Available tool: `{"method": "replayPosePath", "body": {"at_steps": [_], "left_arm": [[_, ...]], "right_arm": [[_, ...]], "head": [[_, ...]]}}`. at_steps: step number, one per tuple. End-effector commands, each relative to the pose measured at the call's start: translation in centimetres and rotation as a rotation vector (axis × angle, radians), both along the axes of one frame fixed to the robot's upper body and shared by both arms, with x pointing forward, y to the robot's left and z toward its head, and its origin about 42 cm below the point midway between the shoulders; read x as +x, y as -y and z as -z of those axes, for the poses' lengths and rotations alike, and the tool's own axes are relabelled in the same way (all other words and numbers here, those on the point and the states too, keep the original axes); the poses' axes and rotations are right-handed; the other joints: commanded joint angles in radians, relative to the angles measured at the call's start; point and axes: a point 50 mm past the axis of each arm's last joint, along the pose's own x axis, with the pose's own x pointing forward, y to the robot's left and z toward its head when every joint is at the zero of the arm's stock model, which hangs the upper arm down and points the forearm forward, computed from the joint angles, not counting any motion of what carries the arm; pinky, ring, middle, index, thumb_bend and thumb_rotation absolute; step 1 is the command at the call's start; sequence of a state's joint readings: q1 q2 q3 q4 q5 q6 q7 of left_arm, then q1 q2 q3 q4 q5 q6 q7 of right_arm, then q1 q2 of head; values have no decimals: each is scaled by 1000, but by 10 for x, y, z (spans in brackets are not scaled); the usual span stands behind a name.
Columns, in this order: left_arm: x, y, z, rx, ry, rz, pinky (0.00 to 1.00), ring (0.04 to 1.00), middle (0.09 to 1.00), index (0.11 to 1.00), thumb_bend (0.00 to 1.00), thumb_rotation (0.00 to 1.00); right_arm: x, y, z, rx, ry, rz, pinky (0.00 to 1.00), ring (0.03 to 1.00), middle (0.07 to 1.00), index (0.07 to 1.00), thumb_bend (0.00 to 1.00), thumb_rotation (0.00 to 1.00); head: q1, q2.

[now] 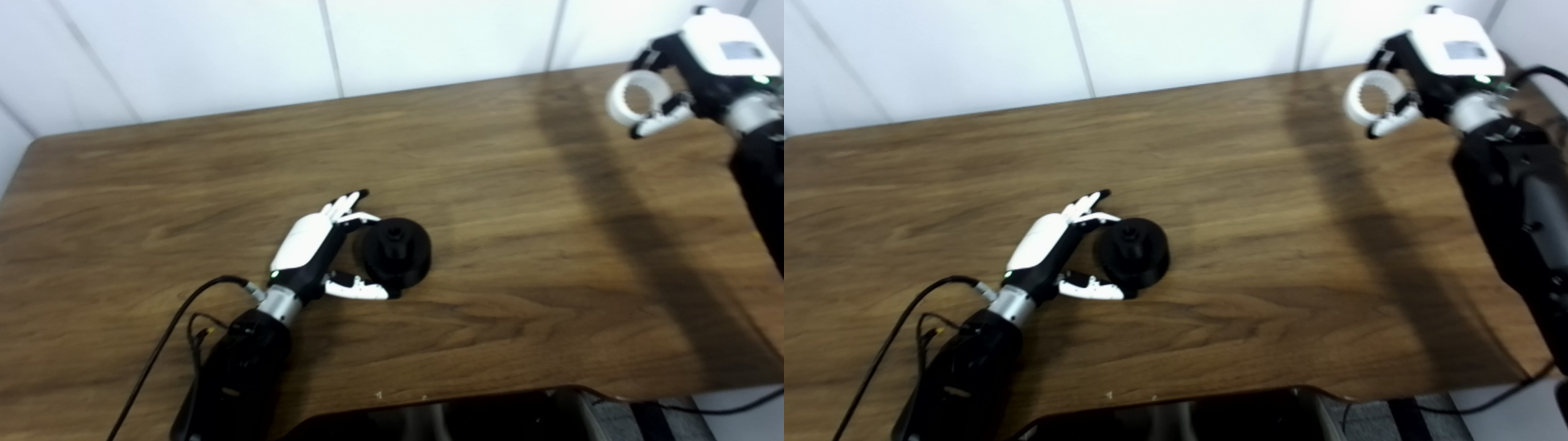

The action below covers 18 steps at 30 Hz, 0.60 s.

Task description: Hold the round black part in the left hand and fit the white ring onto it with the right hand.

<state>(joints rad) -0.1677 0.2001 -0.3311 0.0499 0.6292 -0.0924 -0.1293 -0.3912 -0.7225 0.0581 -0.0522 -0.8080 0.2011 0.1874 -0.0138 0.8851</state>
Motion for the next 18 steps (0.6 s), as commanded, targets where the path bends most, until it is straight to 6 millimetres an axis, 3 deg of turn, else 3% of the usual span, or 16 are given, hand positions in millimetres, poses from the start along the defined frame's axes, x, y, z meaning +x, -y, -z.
{"method": "replayPosePath", "body": {"at_steps": [1,13,18], "left_arm": [[3,9,-7,11,6,19,998,1000,1000,692,1000,400],[3,11,-9,6,13,18,993,1000,1000,688,1000,386],[4,11,-9,12,17,16,974,1000,1000,687,1000,397]], "right_arm": [[0,10,-30,-31,105,-17,1000,663,487,492,527,9],[2,11,-31,-27,102,-23,1000,656,487,492,528,8],[-1,2,-32,-12,97,-43,1000,656,482,500,527,8]], "head": [[3,2],[2,2],[3,2]]}}
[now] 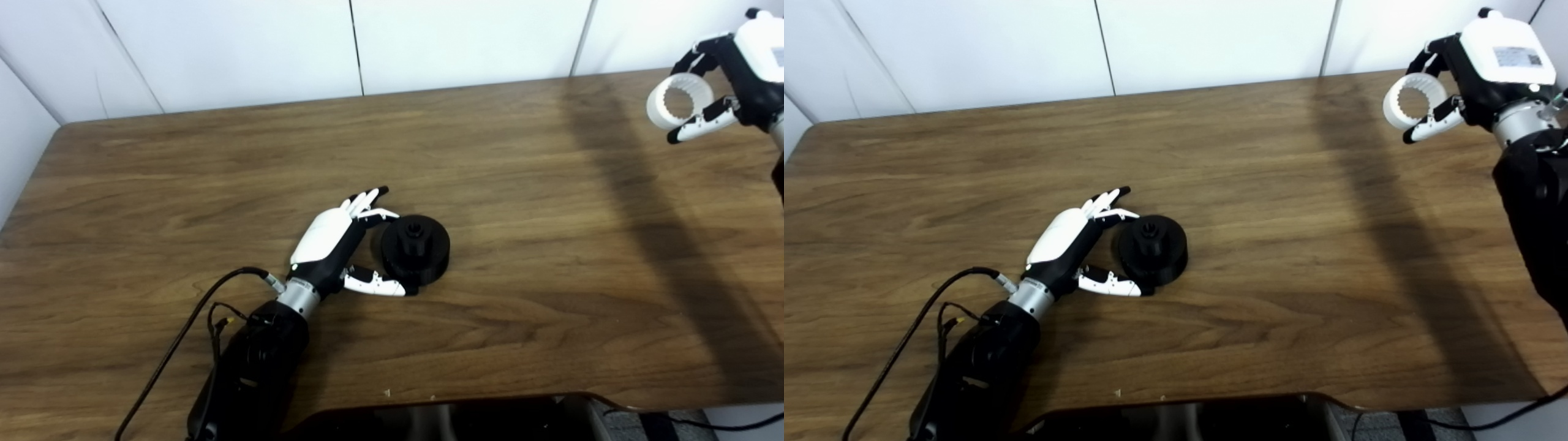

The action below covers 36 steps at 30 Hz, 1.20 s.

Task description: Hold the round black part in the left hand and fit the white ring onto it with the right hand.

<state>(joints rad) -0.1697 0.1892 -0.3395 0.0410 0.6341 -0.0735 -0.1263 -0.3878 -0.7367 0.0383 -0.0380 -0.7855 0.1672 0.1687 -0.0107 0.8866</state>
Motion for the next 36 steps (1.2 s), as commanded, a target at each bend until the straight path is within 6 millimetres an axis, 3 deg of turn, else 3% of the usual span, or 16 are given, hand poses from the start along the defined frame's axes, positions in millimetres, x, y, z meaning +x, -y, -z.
{"method": "replayPosePath", "body": {"at_steps": [1,18,26,31,36], "left_arm": [[4,5,-7,18,16,20,973,1000,1000,686,1000,397],[5,7,-7,16,15,18,981,1000,1000,685,1000,383],[4,8,-7,17,15,17,980,1000,1000,687,1000,393],[4,8,-7,13,12,16,984,1000,1000,685,1000,385],[4,8,-6,16,14,17,984,1000,1000,685,1000,382]], "right_arm": [[-1,-9,-29,-8,77,-38,1000,661,472,515,525,9],[-17,-47,-26,59,88,-175,995,669,487,492,525,10],[-26,-69,-23,87,101,-253,974,673,468,526,522,11],[-30,-84,-20,105,108,-309,880,630,469,521,525,9],[-36,-98,-16,139,68,-340,898,640,470,520,524,10]], "head": [[-2,0],[-6,1],[-7,3],[-7,3],[-5,4]]}}
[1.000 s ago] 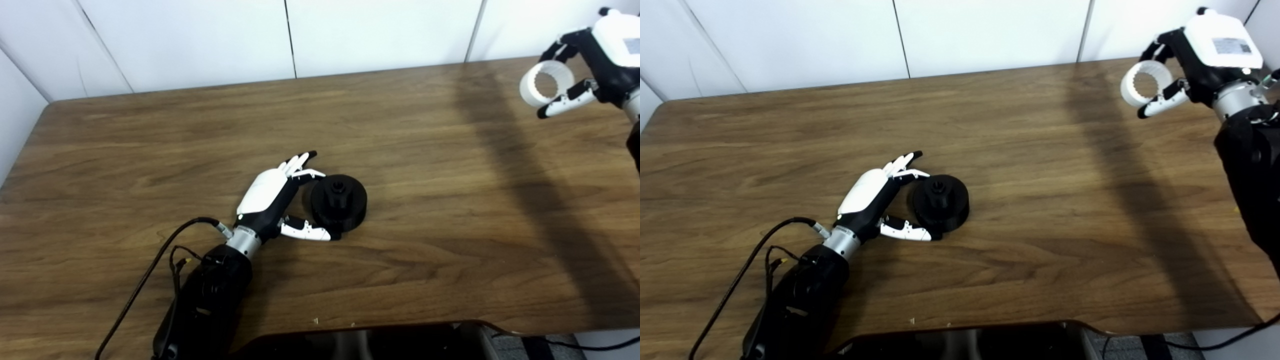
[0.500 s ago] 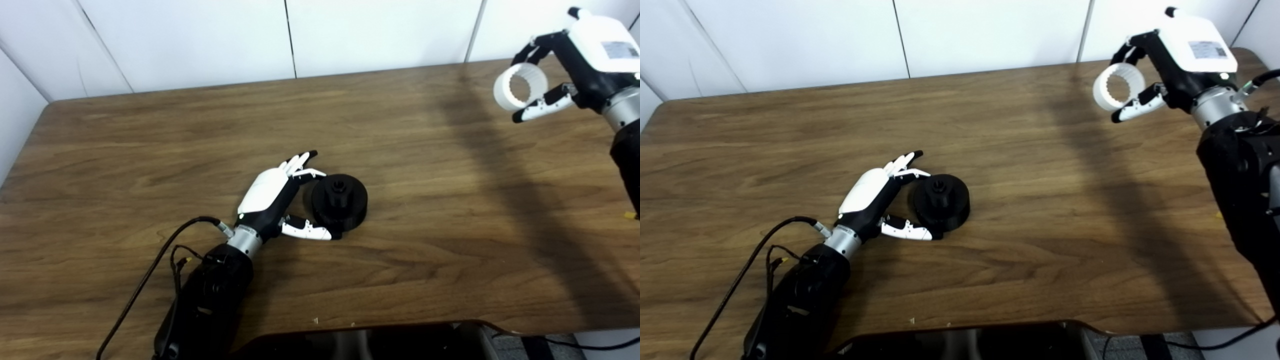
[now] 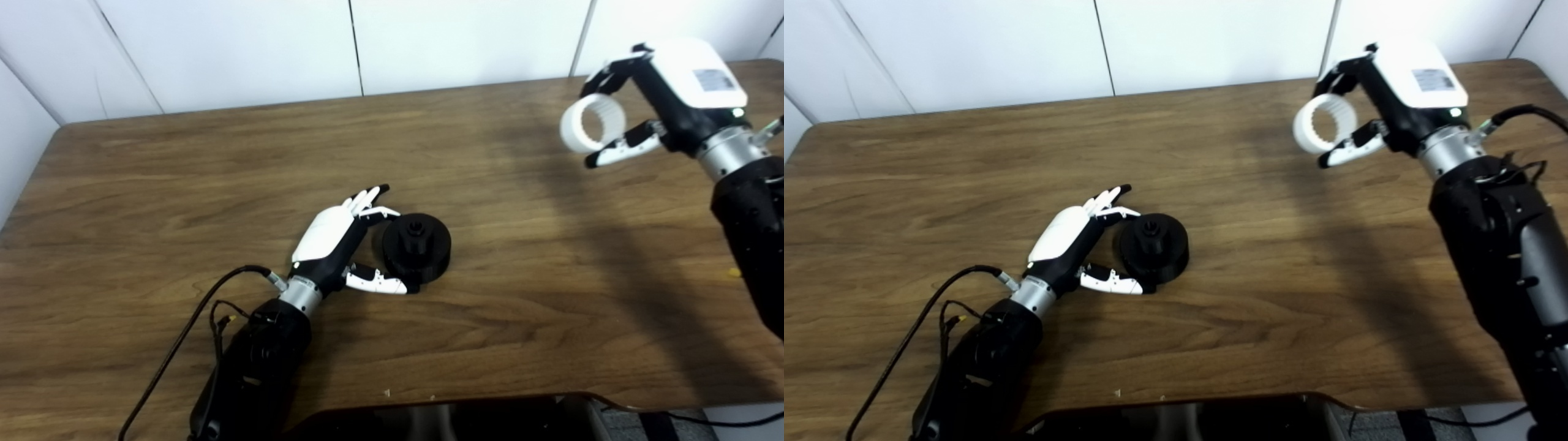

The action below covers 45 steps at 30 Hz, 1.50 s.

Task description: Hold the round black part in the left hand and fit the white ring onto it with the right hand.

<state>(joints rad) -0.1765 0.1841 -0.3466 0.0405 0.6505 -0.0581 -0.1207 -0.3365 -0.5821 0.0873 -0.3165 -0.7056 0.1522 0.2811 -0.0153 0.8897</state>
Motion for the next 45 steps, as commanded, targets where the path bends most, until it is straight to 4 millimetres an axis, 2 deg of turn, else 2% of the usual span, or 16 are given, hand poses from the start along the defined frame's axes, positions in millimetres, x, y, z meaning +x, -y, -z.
{"method": "replayPosePath", "body": {"at_steps": [1,7,13,22,30,45], "left_arm": [[2,5,-5,4,7,23,985,1000,1000,685,1000,381],[2,5,-5,0,7,23,989,1000,1000,685,1000,379],[3,6,-5,0,6,24,993,1000,1000,686,1000,381],[4,8,-5,0,8,23,983,1000,1000,684,1000,386],[4,9,-6,-2,11,22,976,1000,1000,684,1000,379],[6,11,-6,-10,13,27,985,1000,1000,682,1000,379]], "right_arm": [[-5,-9,-19,1,62,-33,904,644,472,518,524,10],[-12,-23,-14,17,54,-83,907,646,471,517,524,11],[-19,-36,-9,28,51,-129,953,649,468,522,524,12],[-28,-55,-1,32,37,-211,885,640,469,518,525,10],[-33,-70,4,27,8,-262,941,651,474,514,524,11],[-31,-103,10,-16,-11,-358,900,636,475,511,523,14]], "head": [[-3,-1],[-3,0],[-4,2],[-1,3],[2,6],[2,8]]}}
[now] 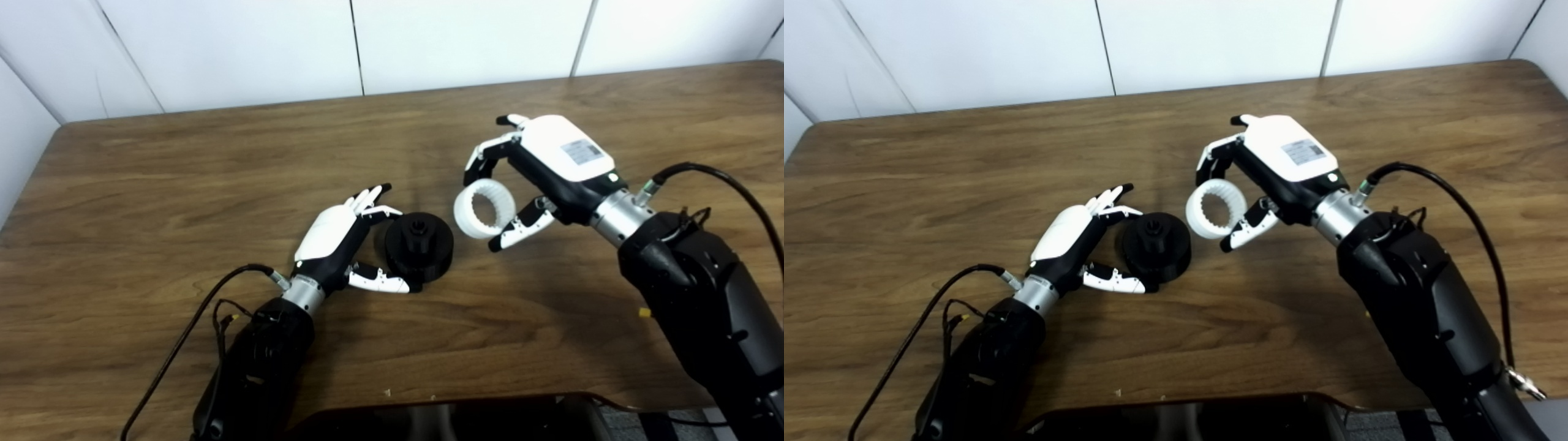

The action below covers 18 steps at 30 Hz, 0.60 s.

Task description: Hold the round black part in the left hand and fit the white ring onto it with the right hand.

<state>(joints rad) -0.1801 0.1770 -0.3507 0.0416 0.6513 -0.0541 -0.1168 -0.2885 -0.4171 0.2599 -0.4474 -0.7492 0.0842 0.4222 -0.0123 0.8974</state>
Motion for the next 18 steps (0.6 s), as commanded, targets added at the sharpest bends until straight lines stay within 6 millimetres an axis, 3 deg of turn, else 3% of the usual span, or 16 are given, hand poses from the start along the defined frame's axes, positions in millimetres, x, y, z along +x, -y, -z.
{"method": "replayPosePath", "body": {"at_steps": [1,18], "left_arm": [[5,7,-6,-5,11,27,986,1000,1000,682,1000,377],[5,11,-4,-9,13,30,982,1000,1000,680,1000,375]], "right_arm": [[3,-10,-21,2,94,-47,900,636,475,511,524,13],[11,-35,-25,-19,80,-126,932,648,469,521,523,13]], "head": [[-1,1],[11,-1]]}}
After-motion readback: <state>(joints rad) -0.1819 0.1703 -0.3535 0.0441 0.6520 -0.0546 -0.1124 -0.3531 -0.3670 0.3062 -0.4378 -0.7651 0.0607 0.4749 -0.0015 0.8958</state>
